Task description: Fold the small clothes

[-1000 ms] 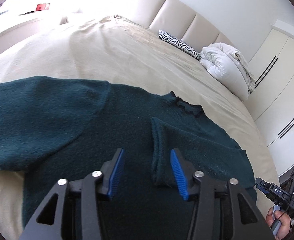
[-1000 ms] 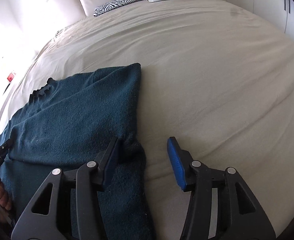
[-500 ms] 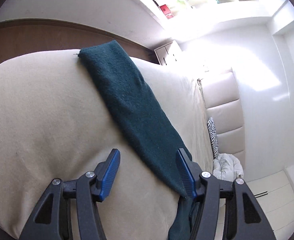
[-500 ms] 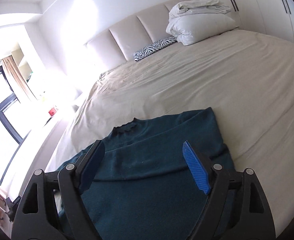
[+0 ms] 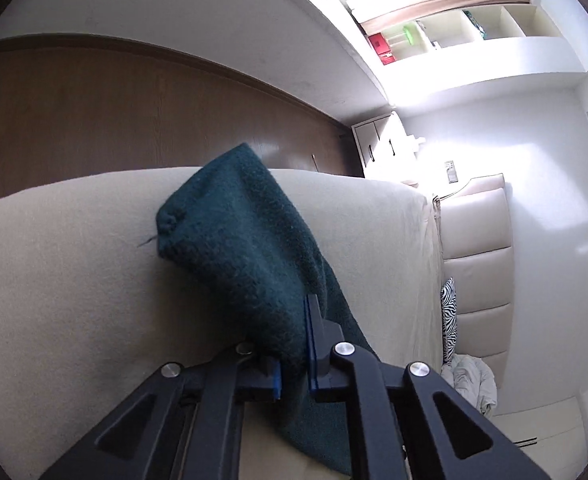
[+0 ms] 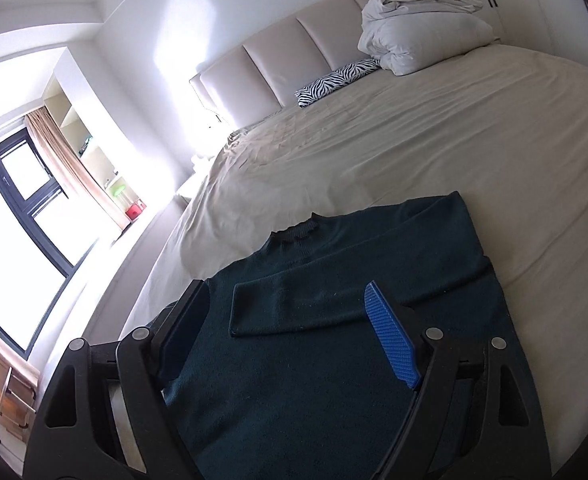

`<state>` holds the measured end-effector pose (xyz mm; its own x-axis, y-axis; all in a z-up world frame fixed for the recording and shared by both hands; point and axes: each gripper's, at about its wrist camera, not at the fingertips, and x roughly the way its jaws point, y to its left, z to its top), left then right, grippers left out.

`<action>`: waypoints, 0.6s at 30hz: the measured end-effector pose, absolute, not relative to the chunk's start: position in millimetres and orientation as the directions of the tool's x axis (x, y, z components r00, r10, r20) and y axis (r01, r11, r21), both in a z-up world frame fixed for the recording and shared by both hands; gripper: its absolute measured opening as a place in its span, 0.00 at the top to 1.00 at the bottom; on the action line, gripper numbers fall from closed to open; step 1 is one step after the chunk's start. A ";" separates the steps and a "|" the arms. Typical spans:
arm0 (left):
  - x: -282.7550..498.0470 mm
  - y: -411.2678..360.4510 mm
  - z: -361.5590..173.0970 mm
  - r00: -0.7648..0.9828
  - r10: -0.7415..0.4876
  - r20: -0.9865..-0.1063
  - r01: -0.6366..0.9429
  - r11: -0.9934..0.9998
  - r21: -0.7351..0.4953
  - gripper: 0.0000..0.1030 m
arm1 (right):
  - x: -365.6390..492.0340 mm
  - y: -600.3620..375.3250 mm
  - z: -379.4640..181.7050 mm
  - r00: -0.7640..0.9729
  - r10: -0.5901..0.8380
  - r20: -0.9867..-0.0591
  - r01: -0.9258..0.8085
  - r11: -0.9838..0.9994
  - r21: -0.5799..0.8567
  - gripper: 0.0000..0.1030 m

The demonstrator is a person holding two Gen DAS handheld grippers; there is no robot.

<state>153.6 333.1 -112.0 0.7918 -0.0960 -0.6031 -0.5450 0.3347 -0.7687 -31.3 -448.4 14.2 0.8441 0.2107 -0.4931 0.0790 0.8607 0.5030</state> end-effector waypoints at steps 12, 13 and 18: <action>228.1 -22.9 9.8 0.797 -0.127 -0.591 0.029 0.985 -0.172 0.91 | -51.4 -513.8 -38.9 0.829 0.182 -0.528 0.183 0.805 0.565 0.28; 230.1 -56.6 3.4 0.789 -0.137 -0.599 0.079 0.989 -0.122 0.91 | -53.3 -520.3 -42.8 0.830 0.178 -0.529 0.193 0.798 0.572 0.28; 225.6 -186.6 -64.6 0.685 -0.149 -0.713 0.290 0.954 0.079 0.81 | -60.0 -546.1 -63.0 0.821 0.162 -0.547 0.240 0.772 0.588 0.28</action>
<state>225.6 -186.6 -64.6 0.6855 -0.1494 -0.7126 0.2898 0.9538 0.0788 -60.0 -546.1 -63.0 0.8214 0.1616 -0.5469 0.2398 0.7723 0.5883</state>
